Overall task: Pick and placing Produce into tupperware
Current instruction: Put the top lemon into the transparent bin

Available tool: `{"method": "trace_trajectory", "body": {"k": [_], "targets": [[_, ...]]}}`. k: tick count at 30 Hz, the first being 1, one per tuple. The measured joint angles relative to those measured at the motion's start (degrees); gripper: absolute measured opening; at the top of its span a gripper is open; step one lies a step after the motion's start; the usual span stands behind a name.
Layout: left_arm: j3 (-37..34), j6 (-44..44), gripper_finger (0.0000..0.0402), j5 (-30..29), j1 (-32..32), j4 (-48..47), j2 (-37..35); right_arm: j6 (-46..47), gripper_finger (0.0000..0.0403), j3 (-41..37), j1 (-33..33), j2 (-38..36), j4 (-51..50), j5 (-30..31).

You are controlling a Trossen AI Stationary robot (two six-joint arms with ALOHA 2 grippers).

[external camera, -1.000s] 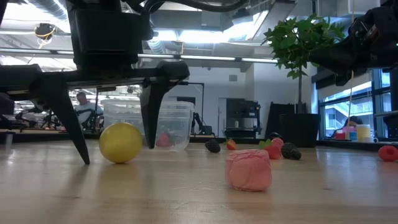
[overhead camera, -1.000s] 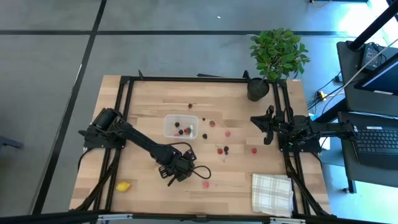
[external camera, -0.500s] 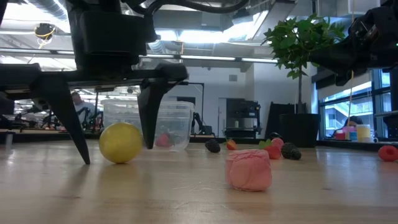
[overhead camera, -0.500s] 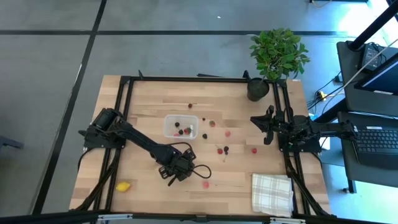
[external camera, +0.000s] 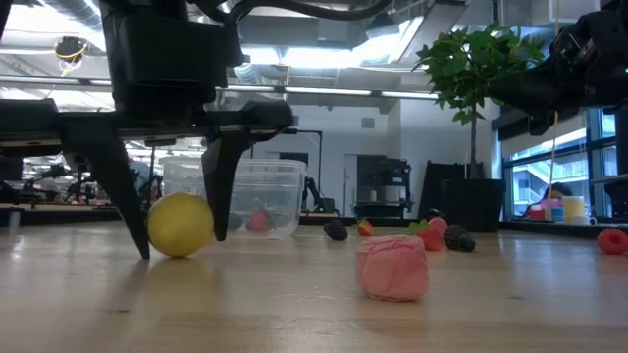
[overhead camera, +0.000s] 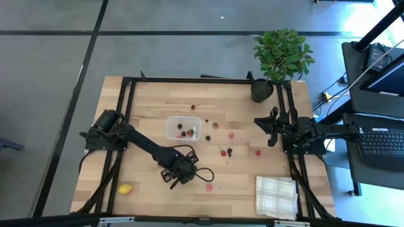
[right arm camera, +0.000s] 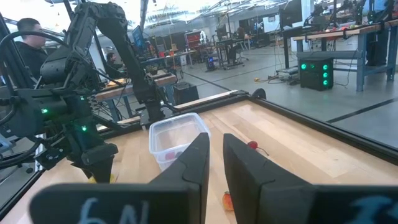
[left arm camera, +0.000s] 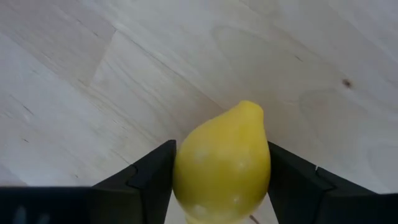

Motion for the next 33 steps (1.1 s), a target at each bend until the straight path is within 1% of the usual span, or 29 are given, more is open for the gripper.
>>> {"method": "trace_trajectory", "body": {"k": [10, 14, 22, 27, 31, 33], "targets": [[0.00, -0.60, 0.0210, -0.24, -0.08, 0.50, -0.04, 0.15, 0.0051, 0.00, 0.02, 0.00, -0.15, -0.02], [0.16, -5.18, 0.0209, -0.57, 0.22, 0.32, -0.29, 0.16, 0.0051, 0.00, 0.00, 0.00, -0.20, -0.02], [1.07, -12.34, 0.0207, -4.84, 2.73, -3.06, -3.61, 0.20, 0.0051, 0.00, 0.02, -0.01, -0.22, -0.02], [1.09, -18.53, 0.0207, -9.42, 5.61, -7.42, -8.32, 0.20, 0.0051, 0.00, 0.02, 0.00, -0.22, -0.01], [1.18, -25.07, 0.0207, -14.24, 8.13, -9.03, -12.65, 0.15, 0.0051, 0.00, 0.02, -0.01, -0.22, 0.00], [1.20, -28.94, 0.0207, -15.47, 9.96, -9.31, -14.60, 0.17, 0.0051, -0.01, 0.01, -0.02, -0.22, -0.01]]}}
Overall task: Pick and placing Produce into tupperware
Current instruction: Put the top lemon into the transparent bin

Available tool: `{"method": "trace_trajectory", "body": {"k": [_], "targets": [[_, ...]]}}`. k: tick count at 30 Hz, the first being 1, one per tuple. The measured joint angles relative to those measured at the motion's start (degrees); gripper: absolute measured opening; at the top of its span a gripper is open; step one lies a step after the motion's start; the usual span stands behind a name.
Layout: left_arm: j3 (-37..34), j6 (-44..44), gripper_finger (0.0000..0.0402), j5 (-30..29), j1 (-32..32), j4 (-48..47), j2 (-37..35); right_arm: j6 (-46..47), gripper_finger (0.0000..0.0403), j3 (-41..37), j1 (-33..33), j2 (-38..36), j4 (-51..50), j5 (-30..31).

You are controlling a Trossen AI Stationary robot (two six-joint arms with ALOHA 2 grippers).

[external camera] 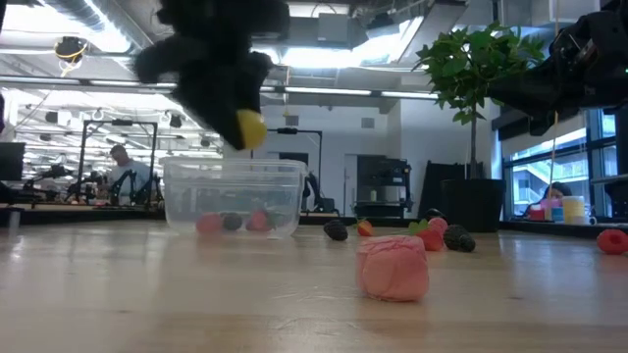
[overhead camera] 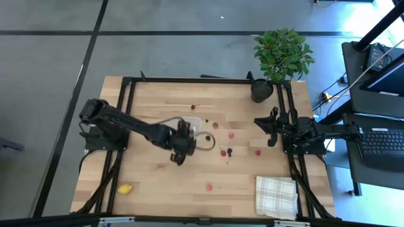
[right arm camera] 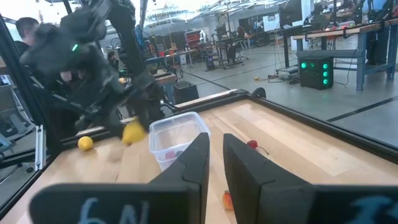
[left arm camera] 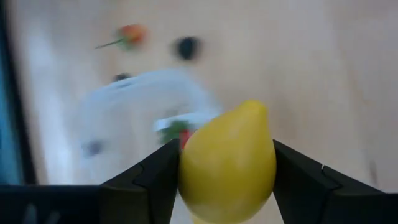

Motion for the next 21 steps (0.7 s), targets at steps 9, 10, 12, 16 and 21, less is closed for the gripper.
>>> {"method": "trace_trajectory", "body": {"k": [9, 10, 12, 16, 21], "targets": [[0.02, -11.91, 0.0213, -0.04, 7.85, -1.17, -3.15, 0.01, 0.0051, 0.01, 0.00, 0.01, 0.00, 0.00], [0.02, -11.97, 0.0213, 0.25, 8.51, -1.33, -3.14, 0.00, 0.0051, 0.01, 0.00, 0.00, 0.00, 0.01], [0.02, -12.07, 0.0213, 0.39, 9.80, -1.50, -2.64, 0.00, 0.0051, 0.01, 0.01, 0.00, 0.00, -0.01], [0.02, -12.21, 0.0214, 1.53, 11.69, -2.60, -2.32, -0.15, 0.0051, 0.01, -0.01, 0.01, -0.01, -0.01], [0.00, -14.95, 0.0215, 2.11, 13.16, -2.71, -2.32, -0.56, 0.0051, 0.01, -0.01, 0.02, -0.22, 0.01]]}}
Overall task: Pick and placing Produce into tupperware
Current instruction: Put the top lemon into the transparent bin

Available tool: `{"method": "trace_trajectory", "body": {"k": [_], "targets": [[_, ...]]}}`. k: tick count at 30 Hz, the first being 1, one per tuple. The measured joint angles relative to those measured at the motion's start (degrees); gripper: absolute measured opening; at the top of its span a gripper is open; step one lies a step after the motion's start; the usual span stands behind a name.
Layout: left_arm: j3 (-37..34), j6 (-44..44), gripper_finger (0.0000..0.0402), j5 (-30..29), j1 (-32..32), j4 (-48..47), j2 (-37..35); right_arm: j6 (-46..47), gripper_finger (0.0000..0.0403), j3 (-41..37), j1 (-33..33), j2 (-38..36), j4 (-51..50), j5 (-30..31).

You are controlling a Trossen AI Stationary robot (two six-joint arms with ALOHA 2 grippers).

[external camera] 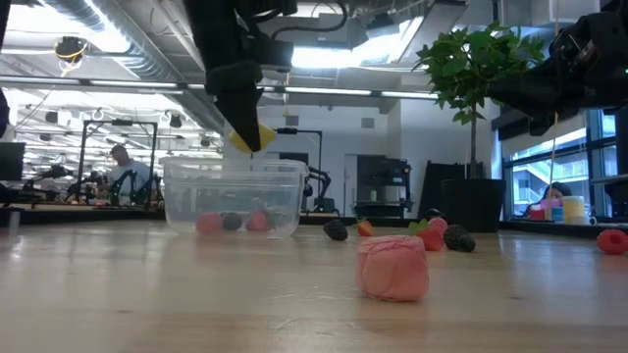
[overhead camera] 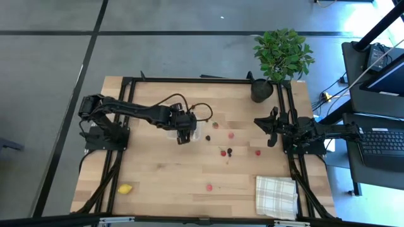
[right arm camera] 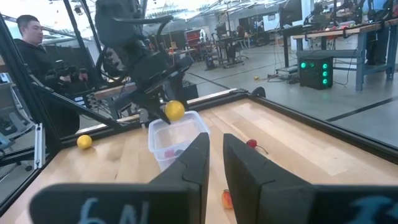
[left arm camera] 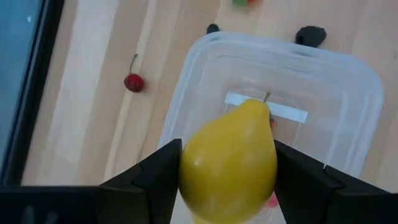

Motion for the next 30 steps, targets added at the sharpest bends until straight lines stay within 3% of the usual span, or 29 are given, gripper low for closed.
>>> {"method": "trace_trajectory", "body": {"k": [17, 30], "targets": [[-5.13, -10.49, 0.0212, 2.37, 1.63, -0.10, 0.00, -0.71, 0.0051, 0.00, 0.02, -0.02, 0.00, -0.02], [-6.04, -12.06, 0.0212, 2.46, 1.98, 0.03, 0.98, -0.71, 0.0051, -0.02, 0.01, -0.02, 0.00, -0.02]]}}
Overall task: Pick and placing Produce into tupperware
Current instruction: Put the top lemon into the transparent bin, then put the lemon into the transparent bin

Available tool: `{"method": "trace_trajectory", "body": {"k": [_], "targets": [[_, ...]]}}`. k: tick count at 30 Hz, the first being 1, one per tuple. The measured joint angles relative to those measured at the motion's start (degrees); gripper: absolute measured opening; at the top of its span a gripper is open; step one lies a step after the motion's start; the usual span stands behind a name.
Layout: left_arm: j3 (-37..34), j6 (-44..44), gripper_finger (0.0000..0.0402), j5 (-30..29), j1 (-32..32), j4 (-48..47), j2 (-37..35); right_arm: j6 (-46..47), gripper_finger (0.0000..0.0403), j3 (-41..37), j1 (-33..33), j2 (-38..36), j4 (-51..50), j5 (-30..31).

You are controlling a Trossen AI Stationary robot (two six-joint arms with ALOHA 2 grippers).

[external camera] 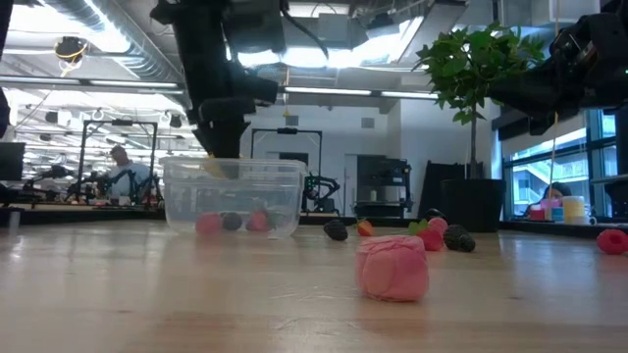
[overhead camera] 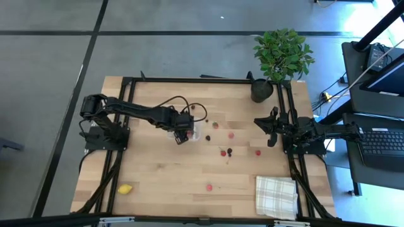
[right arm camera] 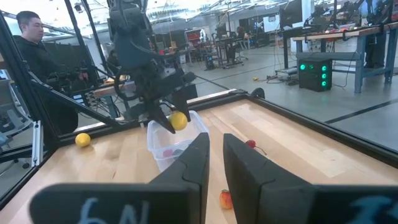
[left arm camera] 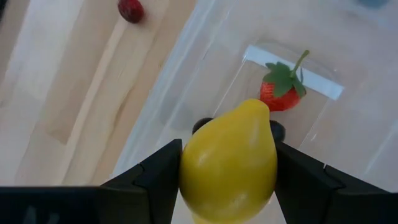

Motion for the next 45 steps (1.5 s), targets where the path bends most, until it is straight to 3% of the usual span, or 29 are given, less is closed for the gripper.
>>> {"method": "trace_trajectory", "body": {"k": [29, 35, 45], "targets": [[-0.02, 0.07, 0.0223, 0.65, -0.09, 0.44, 2.38, 0.02, 0.0051, 0.01, 0.00, -0.02, -0.31, 0.00], [-0.02, 3.42, 0.0224, 4.97, 0.11, 0.39, 2.36, 0.00, 0.0051, 0.02, 0.01, 0.00, -0.31, 0.00], [0.00, 4.50, 0.0261, 5.88, 0.09, 0.52, 2.37, 0.00, 0.0051, 0.02, 0.01, 0.02, -0.31, 0.00]]}}
